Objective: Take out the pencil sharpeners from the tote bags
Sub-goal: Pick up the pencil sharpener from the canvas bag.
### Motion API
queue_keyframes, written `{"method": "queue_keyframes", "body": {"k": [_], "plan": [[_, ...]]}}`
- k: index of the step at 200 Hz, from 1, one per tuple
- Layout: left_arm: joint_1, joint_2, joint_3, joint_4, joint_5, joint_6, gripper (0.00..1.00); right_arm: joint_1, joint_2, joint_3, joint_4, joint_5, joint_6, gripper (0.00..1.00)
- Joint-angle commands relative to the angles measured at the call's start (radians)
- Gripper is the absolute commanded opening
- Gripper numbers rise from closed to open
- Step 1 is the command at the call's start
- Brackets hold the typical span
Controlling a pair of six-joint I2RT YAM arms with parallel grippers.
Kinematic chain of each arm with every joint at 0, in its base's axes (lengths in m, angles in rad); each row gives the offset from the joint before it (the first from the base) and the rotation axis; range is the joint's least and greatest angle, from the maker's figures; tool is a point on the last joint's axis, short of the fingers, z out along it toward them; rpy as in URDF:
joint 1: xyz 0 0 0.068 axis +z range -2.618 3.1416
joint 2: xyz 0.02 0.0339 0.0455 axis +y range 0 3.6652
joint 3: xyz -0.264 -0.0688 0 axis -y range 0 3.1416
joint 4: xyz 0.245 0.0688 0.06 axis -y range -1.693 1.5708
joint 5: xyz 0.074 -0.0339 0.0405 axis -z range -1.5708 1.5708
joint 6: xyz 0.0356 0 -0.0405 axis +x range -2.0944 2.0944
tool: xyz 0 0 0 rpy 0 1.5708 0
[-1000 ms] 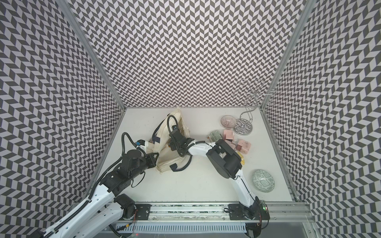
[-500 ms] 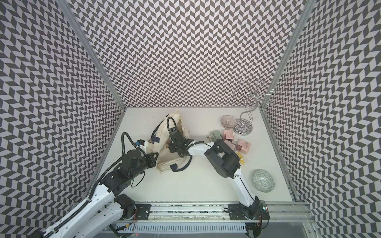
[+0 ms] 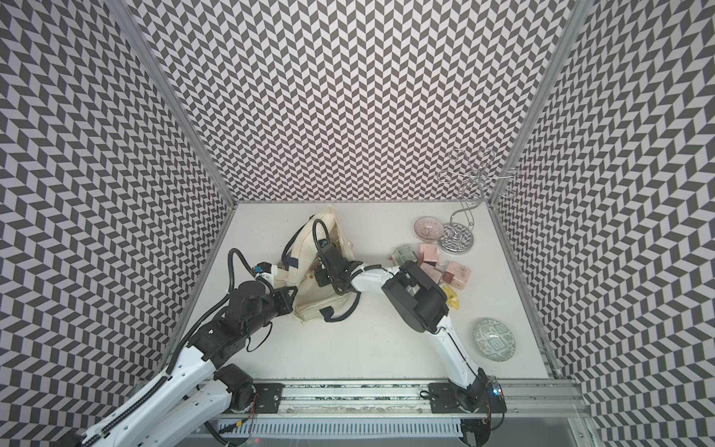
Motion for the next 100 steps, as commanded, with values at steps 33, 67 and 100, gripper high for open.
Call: {"method": "queue_keyframes", "body": {"k": [33, 67, 100], "plan": [[-0.003, -0.003, 0.01, -0.017, 0.001, -0.004, 0.0, -0.001, 0.004, -0.016, 0.003, -0.01, 0.015, 0.04], [0.007, 0.002, 0.003, 0.006, -0.007, -0.006, 0.0, -0.001, -0.119, -0.073, 0.025, 0.008, 0.021, 0.0], [0.033, 0.044, 0.003, 0.105, -0.027, -0.041, 0.0, -0.001, -0.232, -0.09, 0.002, 0.029, 0.03, 0.0]]}}
